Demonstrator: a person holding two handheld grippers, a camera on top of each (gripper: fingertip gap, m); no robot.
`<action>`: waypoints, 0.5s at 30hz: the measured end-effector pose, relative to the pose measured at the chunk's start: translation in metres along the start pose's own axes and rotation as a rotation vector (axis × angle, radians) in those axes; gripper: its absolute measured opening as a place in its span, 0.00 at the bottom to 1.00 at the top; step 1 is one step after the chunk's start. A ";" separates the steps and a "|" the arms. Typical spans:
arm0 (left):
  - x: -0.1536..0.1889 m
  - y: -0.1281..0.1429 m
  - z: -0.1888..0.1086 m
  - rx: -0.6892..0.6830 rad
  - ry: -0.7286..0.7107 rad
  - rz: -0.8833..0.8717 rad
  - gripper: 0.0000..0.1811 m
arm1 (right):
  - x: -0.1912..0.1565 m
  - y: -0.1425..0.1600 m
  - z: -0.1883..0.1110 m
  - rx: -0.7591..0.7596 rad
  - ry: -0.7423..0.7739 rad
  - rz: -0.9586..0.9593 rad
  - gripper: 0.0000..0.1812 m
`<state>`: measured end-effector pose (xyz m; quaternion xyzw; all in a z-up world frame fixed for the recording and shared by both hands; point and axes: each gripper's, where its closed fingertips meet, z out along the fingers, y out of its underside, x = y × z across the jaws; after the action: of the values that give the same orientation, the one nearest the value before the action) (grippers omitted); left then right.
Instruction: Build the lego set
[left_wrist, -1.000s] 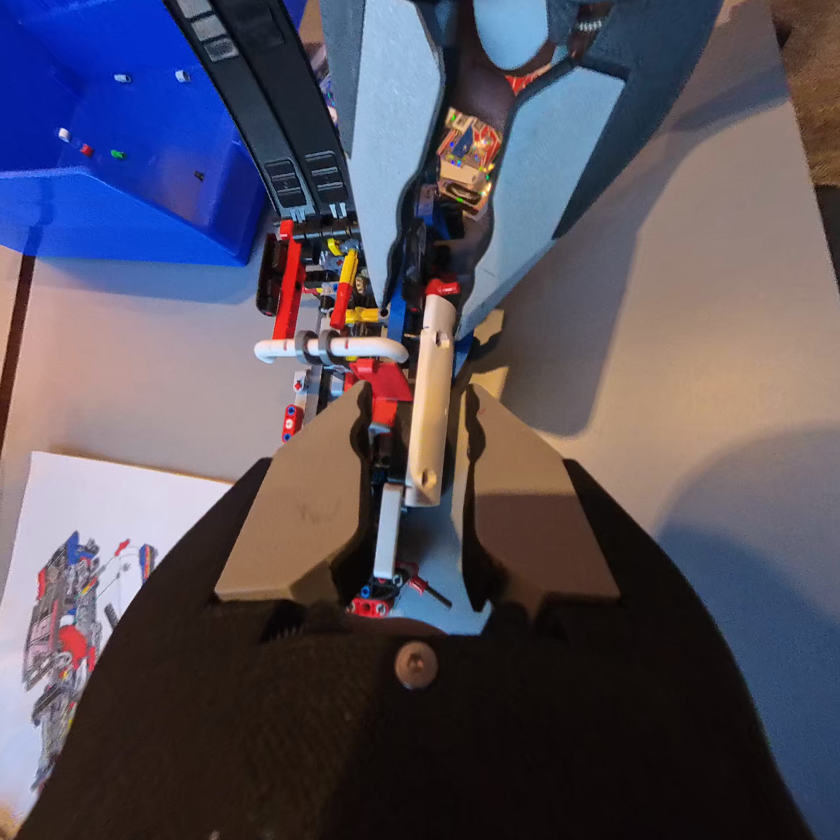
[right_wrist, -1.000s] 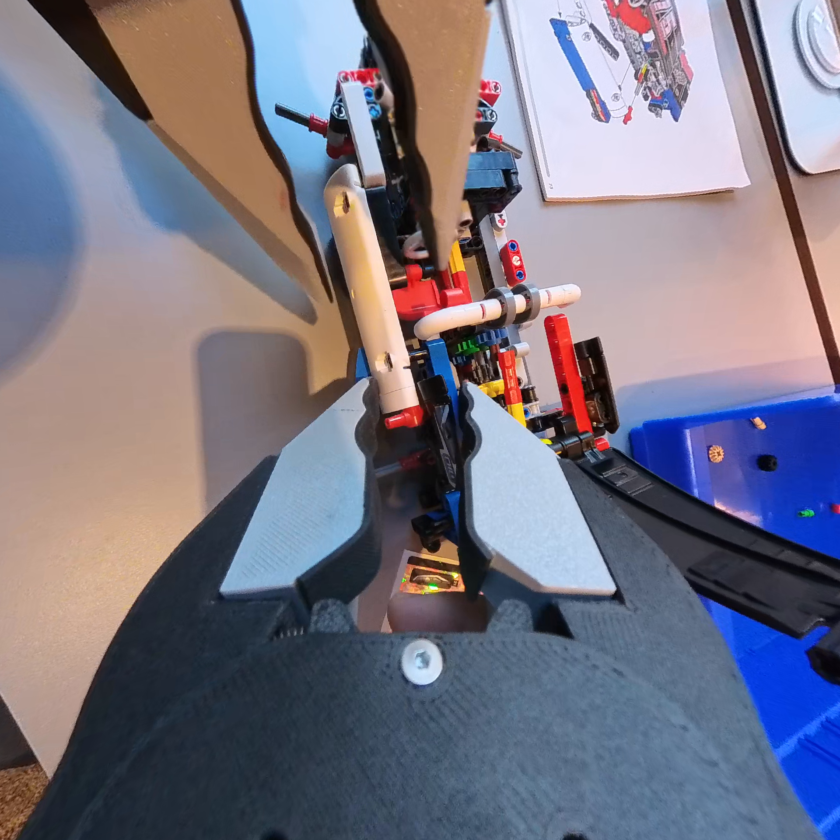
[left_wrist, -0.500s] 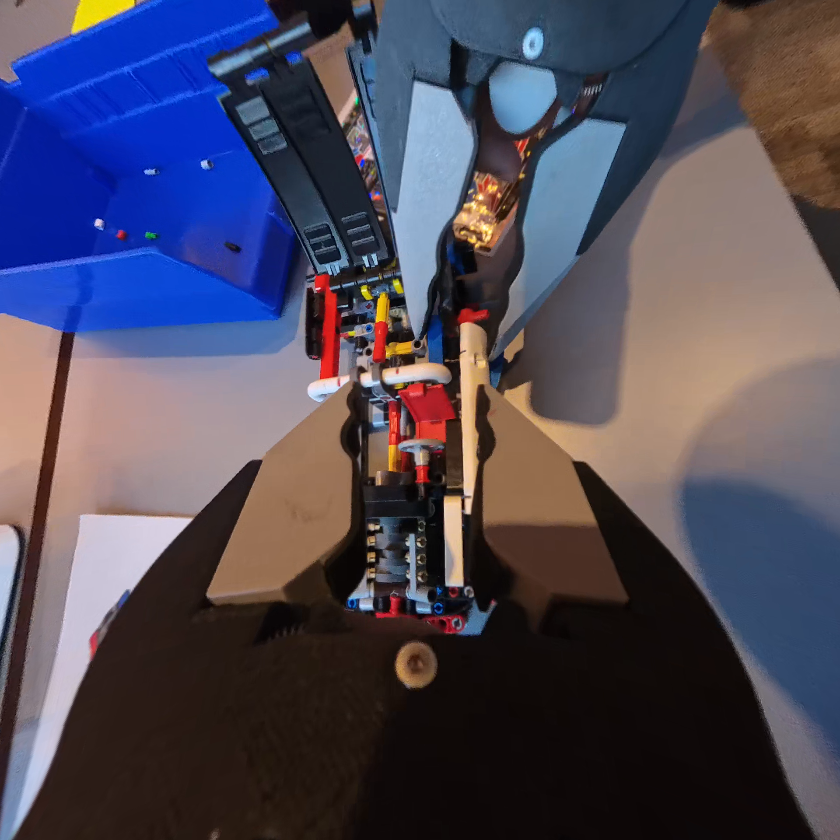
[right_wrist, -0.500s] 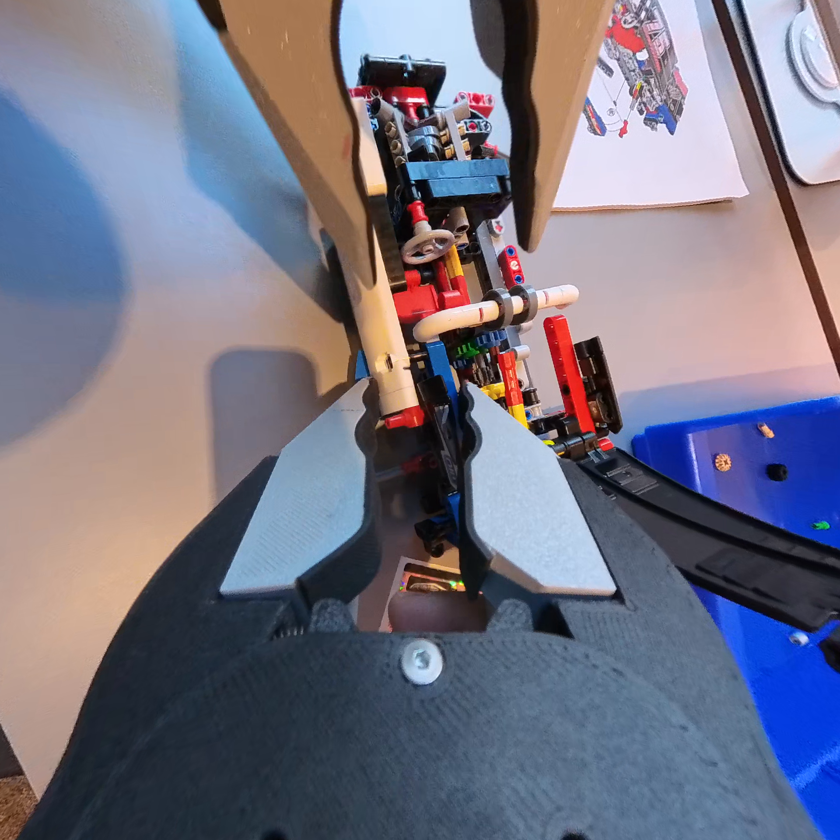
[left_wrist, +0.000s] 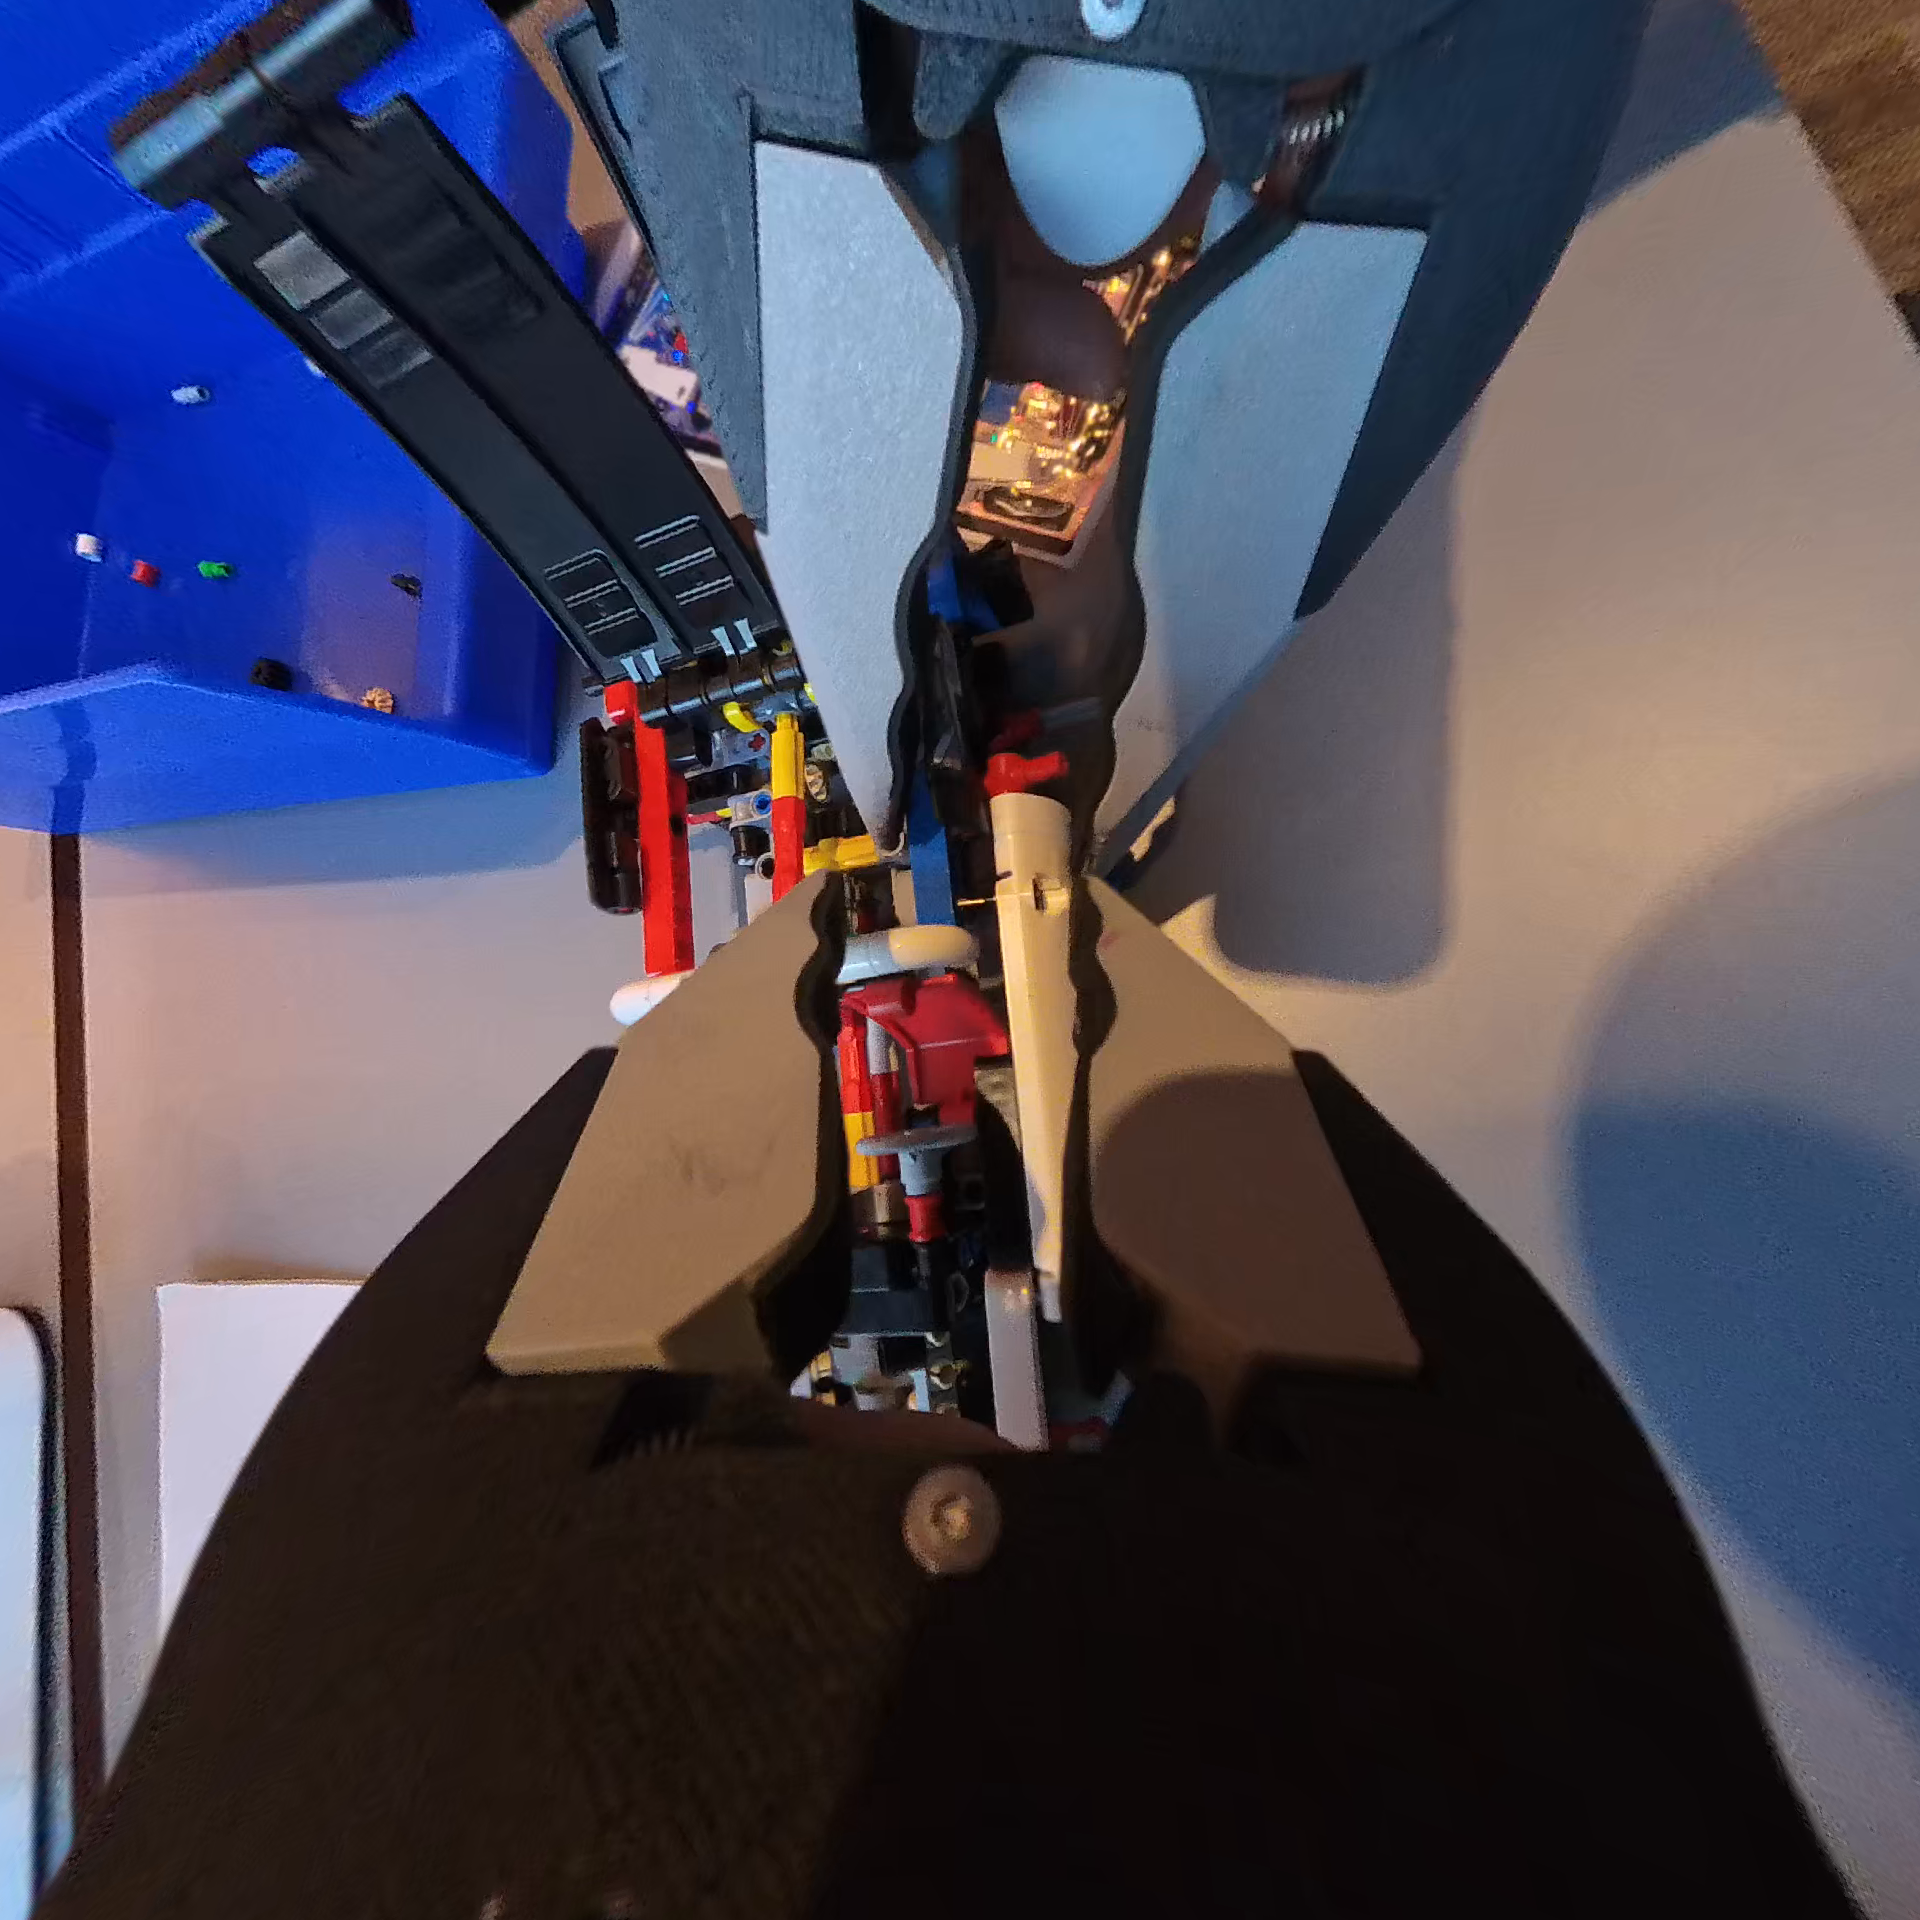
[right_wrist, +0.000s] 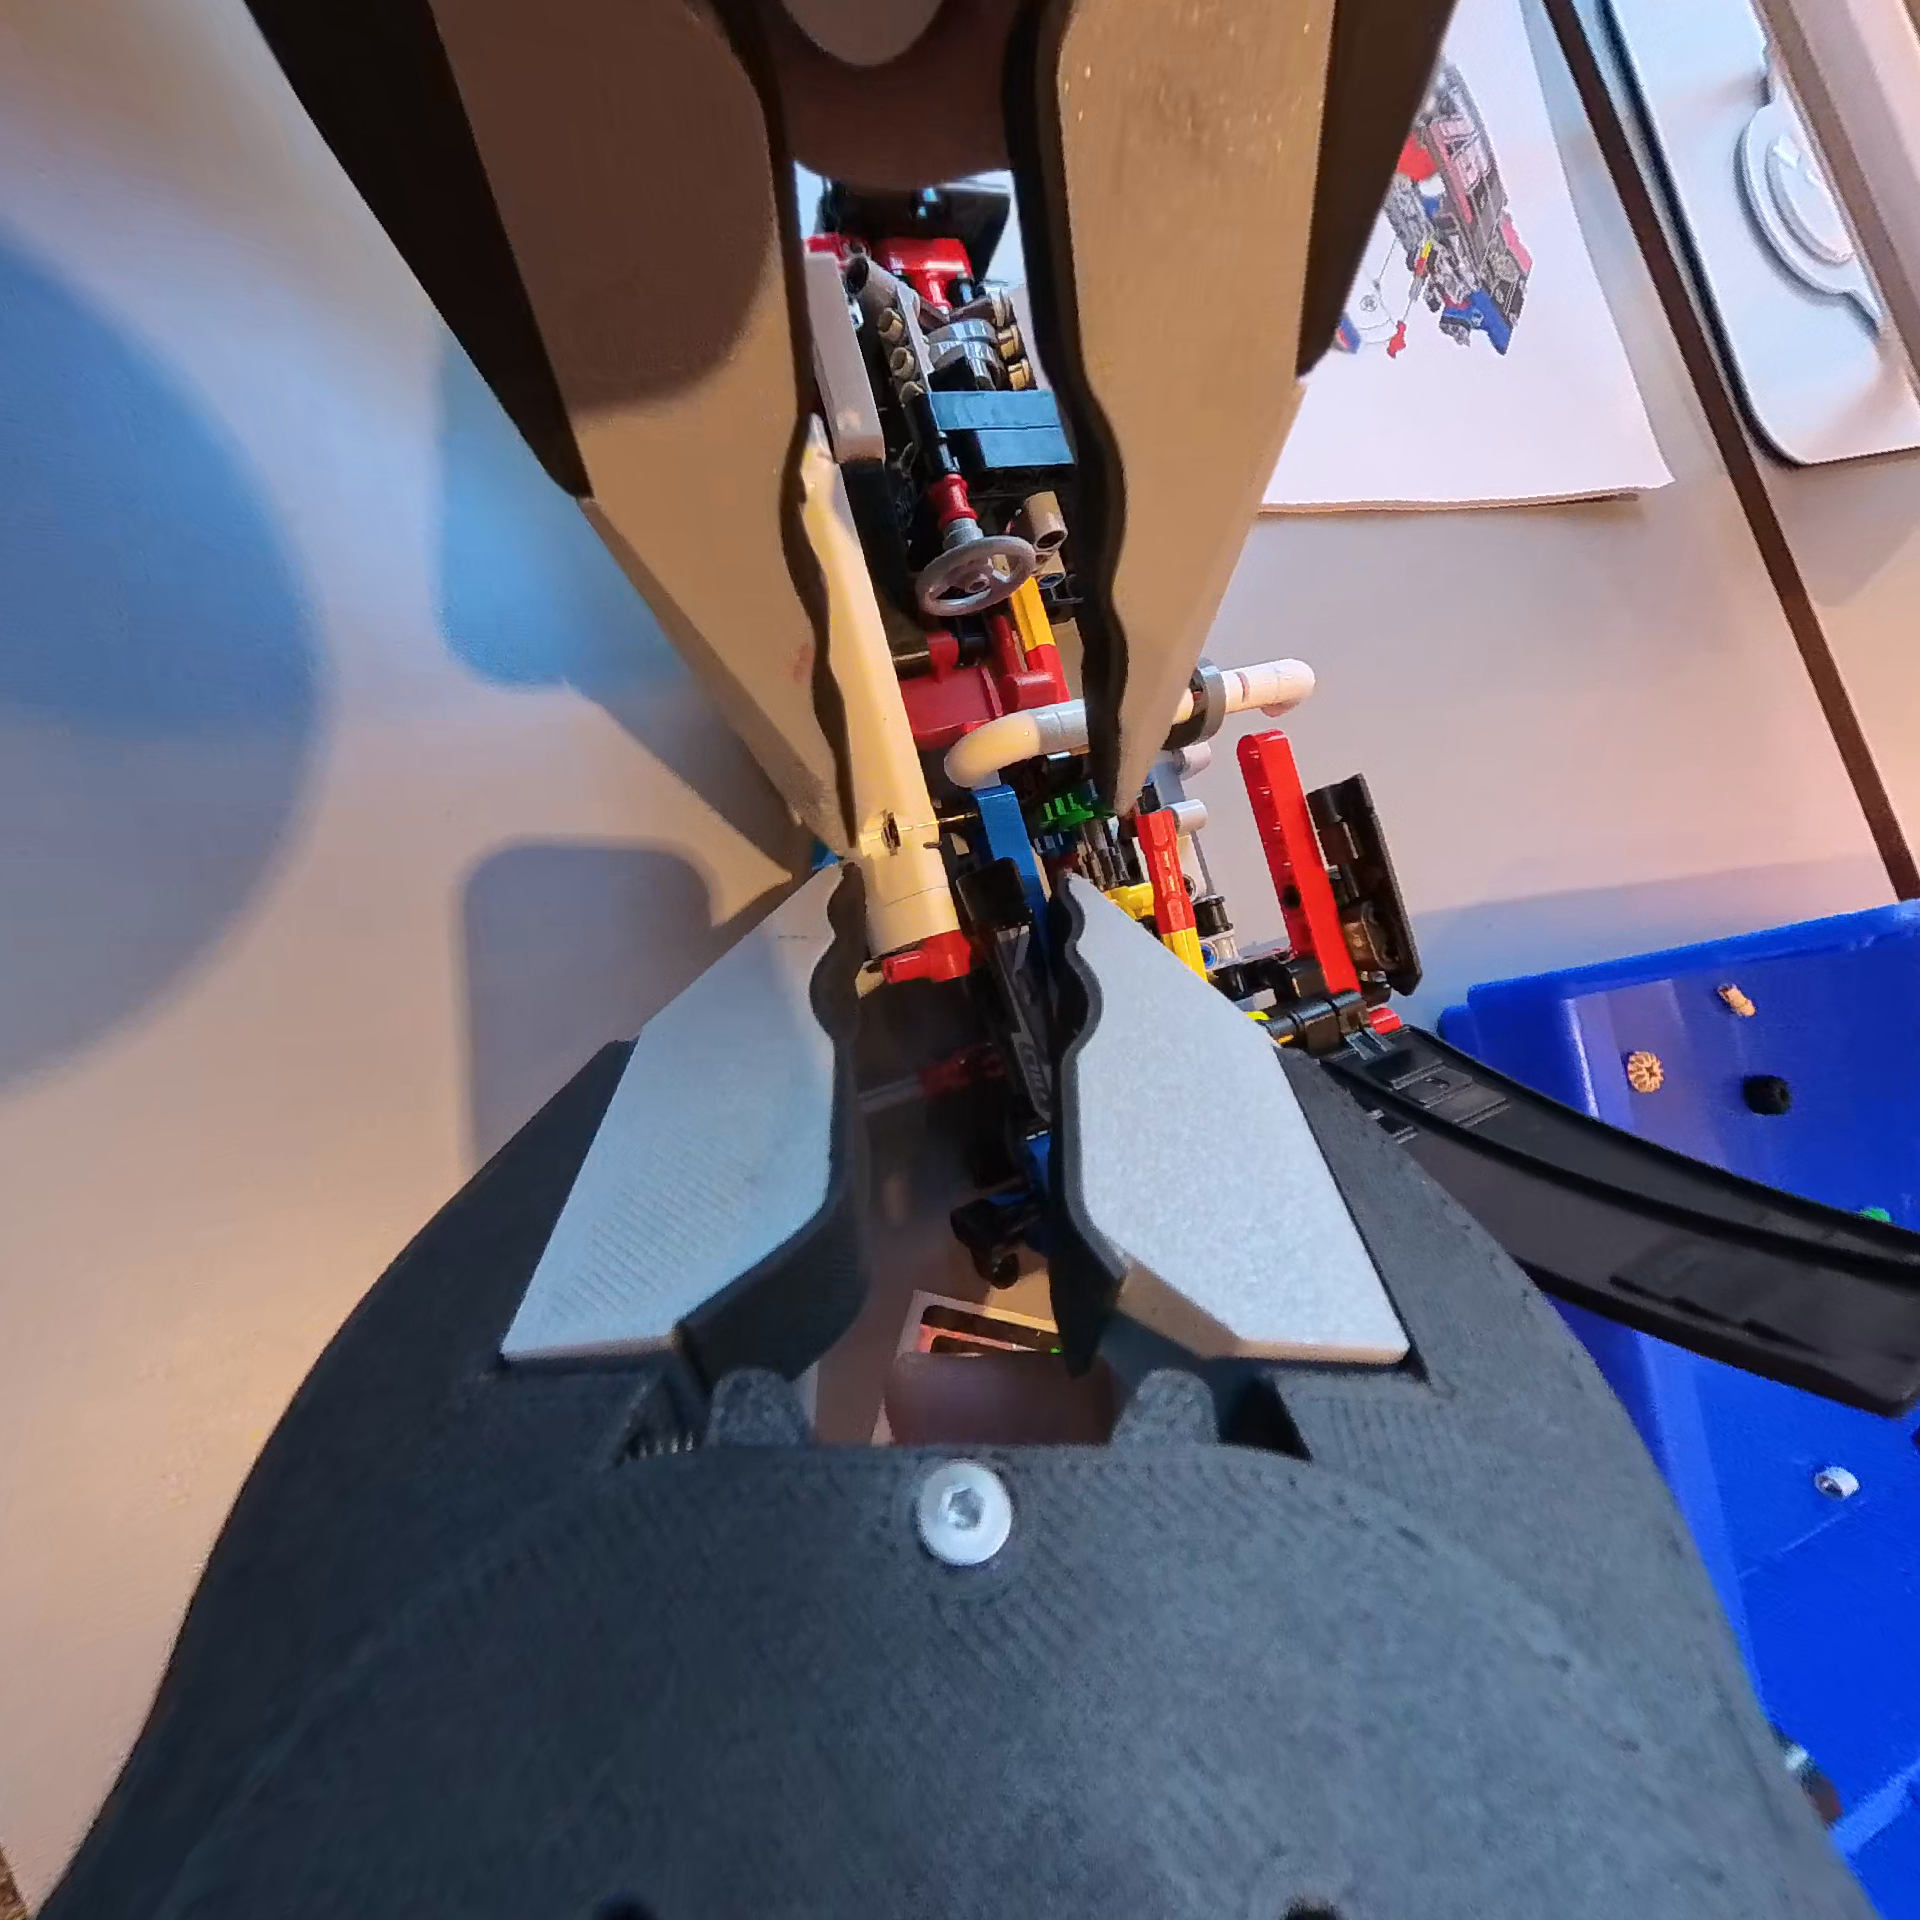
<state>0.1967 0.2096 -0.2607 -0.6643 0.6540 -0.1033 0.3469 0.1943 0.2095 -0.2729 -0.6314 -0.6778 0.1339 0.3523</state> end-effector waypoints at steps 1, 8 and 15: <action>-0.001 0.002 0.002 -0.011 -0.002 0.004 0.22 | 0.000 0.000 0.000 0.001 -0.001 -0.001 0.18; 0.000 0.004 0.007 -0.016 0.047 -0.029 0.21 | 0.002 0.001 0.000 0.002 -0.010 -0.007 0.18; 0.002 0.003 0.008 0.003 0.078 -0.064 0.19 | 0.002 0.002 0.000 0.002 -0.017 -0.012 0.18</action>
<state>0.1992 0.2108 -0.2684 -0.6797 0.6453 -0.1411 0.3189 0.1958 0.2119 -0.2732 -0.6257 -0.6845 0.1376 0.3478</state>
